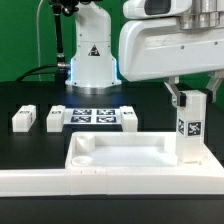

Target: Assemble desk

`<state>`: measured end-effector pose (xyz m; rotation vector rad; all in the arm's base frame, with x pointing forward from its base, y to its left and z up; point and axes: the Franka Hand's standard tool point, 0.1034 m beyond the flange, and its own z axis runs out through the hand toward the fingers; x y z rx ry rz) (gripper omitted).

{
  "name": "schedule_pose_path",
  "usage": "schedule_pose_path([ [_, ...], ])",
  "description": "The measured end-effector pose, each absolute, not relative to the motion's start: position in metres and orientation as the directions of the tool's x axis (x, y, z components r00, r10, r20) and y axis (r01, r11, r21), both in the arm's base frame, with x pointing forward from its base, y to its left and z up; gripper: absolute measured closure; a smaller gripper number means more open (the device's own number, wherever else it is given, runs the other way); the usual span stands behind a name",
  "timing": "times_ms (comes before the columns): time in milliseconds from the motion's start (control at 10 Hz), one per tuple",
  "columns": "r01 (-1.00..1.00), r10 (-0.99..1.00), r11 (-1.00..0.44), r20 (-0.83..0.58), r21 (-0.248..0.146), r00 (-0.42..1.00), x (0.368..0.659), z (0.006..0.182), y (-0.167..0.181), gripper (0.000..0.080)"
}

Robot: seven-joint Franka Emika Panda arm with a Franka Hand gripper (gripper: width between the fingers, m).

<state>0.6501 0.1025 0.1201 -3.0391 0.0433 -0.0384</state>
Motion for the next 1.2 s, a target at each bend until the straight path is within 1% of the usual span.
schedule_pose_path([
  [200,-0.251,-0.253,-0.963,0.007,-0.103,0.968,0.6507,0.1197,0.1017,0.0512],
  [400,-0.489,-0.491,-0.866,-0.013,-0.108,0.871,0.6505,0.1191,0.0998,0.0512],
  [500,-0.657,-0.657,-0.745,-0.041,-0.113,0.752,0.6498,0.1187,0.0984,0.0512],
  [600,-0.768,-0.766,-0.631,-0.067,-0.112,0.639,0.6488,0.1185,0.0969,0.0512],
  [800,-0.885,-0.879,-0.453,-0.110,-0.106,0.463,0.6491,0.1181,0.0947,0.0511],
  [900,-0.924,-0.918,-0.366,-0.120,-0.110,0.378,0.6483,0.1175,0.0929,0.0511],
  [1200,-0.979,-0.970,-0.187,-0.140,-0.086,0.198,0.6474,0.1172,0.0933,0.0511],
])
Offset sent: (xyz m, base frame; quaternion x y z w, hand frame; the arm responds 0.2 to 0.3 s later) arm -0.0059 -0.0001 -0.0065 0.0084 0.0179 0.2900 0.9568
